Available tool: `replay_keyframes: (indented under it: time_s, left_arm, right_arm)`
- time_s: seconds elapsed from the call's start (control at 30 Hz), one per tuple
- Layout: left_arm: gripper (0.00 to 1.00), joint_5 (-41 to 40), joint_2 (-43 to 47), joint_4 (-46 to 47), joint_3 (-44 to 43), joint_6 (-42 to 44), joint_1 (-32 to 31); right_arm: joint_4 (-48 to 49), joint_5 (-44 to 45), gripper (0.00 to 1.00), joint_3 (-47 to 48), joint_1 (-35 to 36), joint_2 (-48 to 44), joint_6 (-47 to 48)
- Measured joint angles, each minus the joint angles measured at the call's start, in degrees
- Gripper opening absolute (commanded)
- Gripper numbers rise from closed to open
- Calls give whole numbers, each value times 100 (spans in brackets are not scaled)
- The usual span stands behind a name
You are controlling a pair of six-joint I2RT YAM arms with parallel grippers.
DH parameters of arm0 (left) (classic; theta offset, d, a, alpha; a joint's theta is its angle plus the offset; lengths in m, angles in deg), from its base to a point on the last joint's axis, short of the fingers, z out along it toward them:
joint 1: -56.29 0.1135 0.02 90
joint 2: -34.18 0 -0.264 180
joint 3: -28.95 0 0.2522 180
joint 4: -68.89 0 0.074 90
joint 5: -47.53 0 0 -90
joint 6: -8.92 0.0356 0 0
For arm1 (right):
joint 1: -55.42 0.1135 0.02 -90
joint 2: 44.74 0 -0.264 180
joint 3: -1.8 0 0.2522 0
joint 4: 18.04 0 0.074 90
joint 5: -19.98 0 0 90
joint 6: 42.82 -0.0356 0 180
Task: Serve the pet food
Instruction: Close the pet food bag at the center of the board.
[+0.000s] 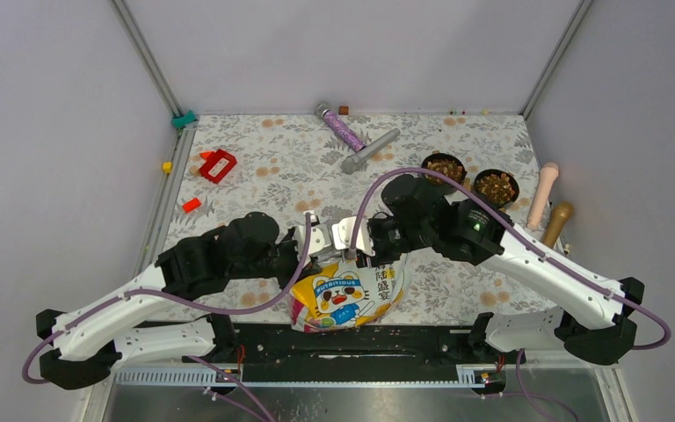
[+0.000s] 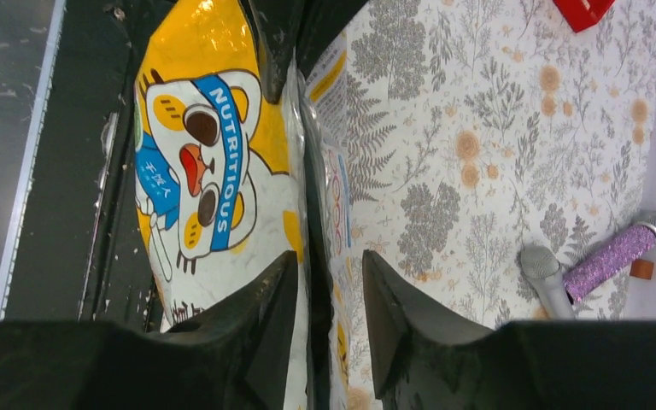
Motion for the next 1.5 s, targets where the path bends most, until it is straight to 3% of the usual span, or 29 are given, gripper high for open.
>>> replay_keyframes:
  time_s: [0.13, 0.17, 0.23, 0.5, 0.6, 0.7, 0.87, 1.13, 1.23, 1.3, 1.33, 1.37, 1.4, 1.43, 1.5]
  left_arm:
    - [0, 42, 28, -22, 2, -2, 4]
    - [0, 52, 37, -37, 2, -2, 9]
    - [0, 81, 83, -66, 26, -2, 48]
    - [0, 136, 107, -52, 33, -4, 52]
    - [0, 164, 107, -17, 33, -7, 50]
    - [0, 160, 107, -22, 35, -4, 57]
    - [0, 155, 105, -17, 37, 0, 61]
    - [0, 153, 107, -4, 57, 2, 83]
    - [0, 153, 107, 2, 59, 0, 83]
    - [0, 155, 111, 9, 66, 2, 85]
    - [0, 157, 118, 7, 66, 2, 87]
    - [0, 160, 120, 7, 66, 2, 87]
    - [0, 160, 120, 9, 68, 2, 87]
    - [0, 153, 120, 11, 70, 2, 87]
    - [0, 138, 120, 24, 76, 9, 92]
  right_arm:
    - [-212, 149, 36, 7, -7, 42, 24]
    - [-251, 170, 31, 7, -9, 61, 31]
    - [-428, 238, 0, 7, -9, 138, 76]
    - [-518, 201, 1, 74, -7, 155, -17]
    - [-505, 221, 26, 26, -7, 94, -61]
    - [-479, 363, 29, 4, -7, 26, -83]
    - [-466, 586, 1, -37, -9, -114, -42]
    - [-468, 656, 1, -17, -7, -59, -26]
    - [-487, 667, 33, -17, -7, -61, 13]
    - [-531, 807, 37, -20, 0, -61, 50]
    - [-560, 911, 35, -20, -2, -61, 83]
    - [-586, 981, 26, -20, -2, -59, 96]
    - [-619, 1043, 8, -20, -2, -55, 103]
    - [-664, 1073, 0, -20, -2, -50, 96]
    - [-739, 1093, 0, -20, 4, -22, 133]
